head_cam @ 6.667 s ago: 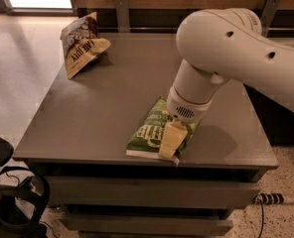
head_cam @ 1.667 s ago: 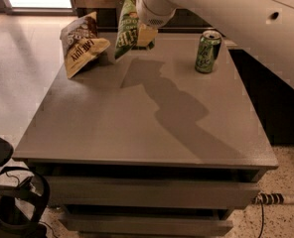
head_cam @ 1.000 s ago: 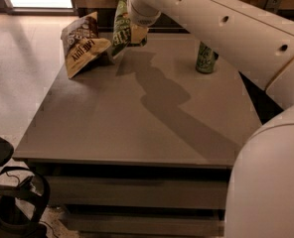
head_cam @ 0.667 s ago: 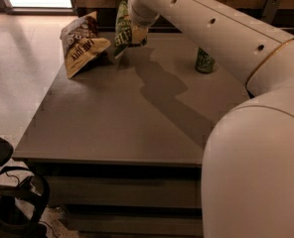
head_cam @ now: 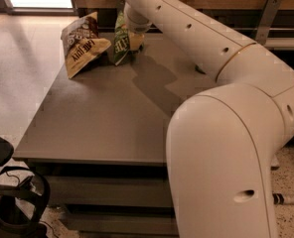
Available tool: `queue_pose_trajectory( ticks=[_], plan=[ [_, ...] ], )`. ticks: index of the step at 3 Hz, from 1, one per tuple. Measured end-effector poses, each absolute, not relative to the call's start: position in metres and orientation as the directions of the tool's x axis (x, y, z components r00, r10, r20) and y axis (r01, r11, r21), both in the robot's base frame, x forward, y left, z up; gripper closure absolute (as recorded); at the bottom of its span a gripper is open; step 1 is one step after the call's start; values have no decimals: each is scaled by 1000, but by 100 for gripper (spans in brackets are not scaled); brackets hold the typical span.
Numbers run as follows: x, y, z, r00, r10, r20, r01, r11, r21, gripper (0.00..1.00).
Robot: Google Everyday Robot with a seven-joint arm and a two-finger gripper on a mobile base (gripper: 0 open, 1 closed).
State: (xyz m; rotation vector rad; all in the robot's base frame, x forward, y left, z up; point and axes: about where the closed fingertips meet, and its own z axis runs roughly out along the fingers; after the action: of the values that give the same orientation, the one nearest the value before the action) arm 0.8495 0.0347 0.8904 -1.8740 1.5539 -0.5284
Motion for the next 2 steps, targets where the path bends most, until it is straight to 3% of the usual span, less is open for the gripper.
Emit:
queue_pose_trajectory(
  ticks=[1, 2],
  plan=[
    [852, 35, 885, 220, -972, -84, -722, -105, -684, 88],
    [852, 37, 881, 221, -972, -83, -725, -106, -681, 64]
  ],
)
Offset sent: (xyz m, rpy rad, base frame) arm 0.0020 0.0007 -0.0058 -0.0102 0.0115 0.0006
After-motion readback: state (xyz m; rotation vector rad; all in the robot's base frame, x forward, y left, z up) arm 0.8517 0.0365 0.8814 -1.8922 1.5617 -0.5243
